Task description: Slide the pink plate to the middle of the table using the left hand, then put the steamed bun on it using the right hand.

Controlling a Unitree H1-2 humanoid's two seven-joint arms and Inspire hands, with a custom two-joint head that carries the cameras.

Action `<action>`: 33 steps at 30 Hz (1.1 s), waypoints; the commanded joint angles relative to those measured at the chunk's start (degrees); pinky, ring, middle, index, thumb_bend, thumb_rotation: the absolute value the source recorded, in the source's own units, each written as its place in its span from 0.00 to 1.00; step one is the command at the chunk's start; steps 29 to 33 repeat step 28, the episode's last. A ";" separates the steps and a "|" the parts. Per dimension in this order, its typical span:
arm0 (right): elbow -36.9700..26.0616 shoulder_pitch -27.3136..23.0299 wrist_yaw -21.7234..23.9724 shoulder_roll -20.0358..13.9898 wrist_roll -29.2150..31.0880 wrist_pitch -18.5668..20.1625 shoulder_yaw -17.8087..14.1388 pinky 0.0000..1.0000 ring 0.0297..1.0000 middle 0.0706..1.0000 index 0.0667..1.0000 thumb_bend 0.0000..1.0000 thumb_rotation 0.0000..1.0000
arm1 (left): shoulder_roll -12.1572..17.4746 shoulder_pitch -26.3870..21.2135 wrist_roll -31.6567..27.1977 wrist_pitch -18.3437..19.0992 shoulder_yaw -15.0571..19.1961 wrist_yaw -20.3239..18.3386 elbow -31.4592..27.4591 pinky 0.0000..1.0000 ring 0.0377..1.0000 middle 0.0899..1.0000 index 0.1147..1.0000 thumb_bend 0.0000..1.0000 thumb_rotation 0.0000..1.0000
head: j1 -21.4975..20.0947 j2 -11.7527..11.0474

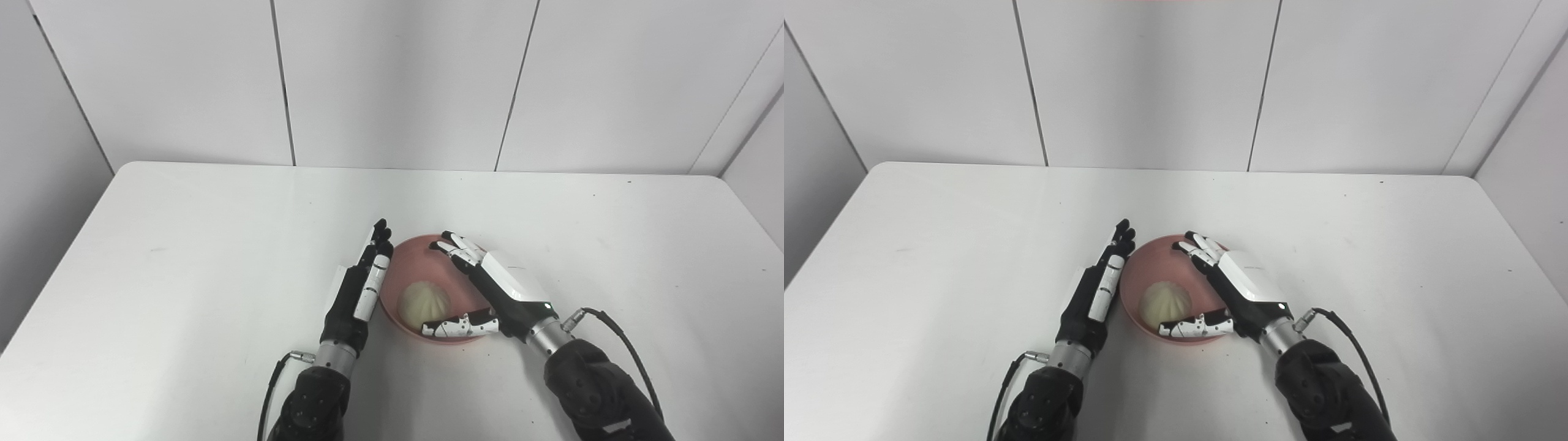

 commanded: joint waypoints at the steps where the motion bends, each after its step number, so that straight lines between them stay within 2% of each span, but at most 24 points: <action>1: -1.35 -1.07 -2.82 -0.08 0.31 -1.06 -1.38 0.96 1.00 1.00 0.91 0.71 0.59 | 0.62 2.16 -0.76 0.00 -0.03 -1.04 1.25 1.00 1.00 1.00 1.00 0.56 1.00 | -0.13 0.07; 4: -1.10 -0.37 -5.13 0.50 2.39 -2.38 -2.93 0.96 1.00 1.00 0.96 0.72 0.60 | 0.66 2.02 -0.97 0.09 0.00 -1.04 1.13 1.00 1.00 1.00 1.00 0.55 1.00 | -0.16 0.08; 5: -0.48 0.07 -7.02 0.99 3.87 -3.92 -4.05 0.96 1.00 1.00 0.97 0.72 0.61 | 0.71 1.98 -1.10 -0.02 0.01 -1.11 1.16 1.00 1.00 1.00 1.00 0.56 1.00 | -0.20 0.07; 9: 1.54 1.28 -12.20 2.39 7.61 -7.56 -7.17 0.89 1.00 1.00 1.00 0.66 0.73 | 0.71 1.82 -2.18 -0.87 0.27 -1.39 1.56 1.00 1.00 1.00 1.00 0.57 1.00 | -0.18 0.03; 14: 3.49 2.17 -17.17 3.99 10.18 -12.26 -9.35 0.91 1.00 1.00 1.00 0.68 0.74 | 0.56 1.57 -2.80 -1.95 0.81 -1.55 2.18 1.00 1.00 1.00 1.00 0.58 1.00 | 0.83 -0.09; 17: 3.36 2.78 -19.27 5.95 12.42 -12.65 -11.00 0.97 1.00 1.00 1.00 0.67 0.81 | 0.66 1.45 -2.57 -2.92 0.98 -1.42 2.69 1.00 1.00 1.00 1.00 0.61 1.00 | 1.19 -0.20; 21: 3.41 3.44 -18.99 7.96 17.75 -11.77 -13.13 1.00 1.00 1.00 1.00 0.64 0.87 | 1.00 1.52 -0.91 -4.30 0.81 -0.50 2.25 1.00 1.00 1.00 1.00 0.59 1.00 | 3.79 -0.43; 23: 3.20 4.05 -17.04 8.88 23.78 -10.33 -14.58 1.00 1.00 1.00 1.00 0.62 0.86 | 0.68 1.43 -0.37 -6.37 1.25 0.69 3.17 1.00 1.00 1.00 1.00 0.55 1.00 | 4.59 -0.47; 25: 3.16 4.44 -14.29 9.81 30.59 -8.14 -15.84 1.00 1.00 1.00 1.00 0.64 0.87 | 0.35 1.05 -0.73 -8.34 1.92 1.50 4.72 1.00 1.00 1.00 1.00 0.56 1.00 | 5.24 -0.43; 28: 5.09 4.58 -11.65 10.58 36.85 -8.93 -16.68 1.00 1.00 1.00 1.00 0.63 0.84 | 0.25 0.77 -0.42 -8.90 2.60 2.83 5.60 1.00 1.00 1.00 1.00 0.59 1.00 | 5.21 -0.40; 33: 5.09 4.58 -11.65 10.58 36.85 -8.93 -16.68 1.00 1.00 1.00 1.00 0.63 0.84 | 0.25 0.77 -0.42 -8.90 2.60 2.83 5.60 1.00 1.00 1.00 1.00 0.59 1.00 | 5.21 -0.40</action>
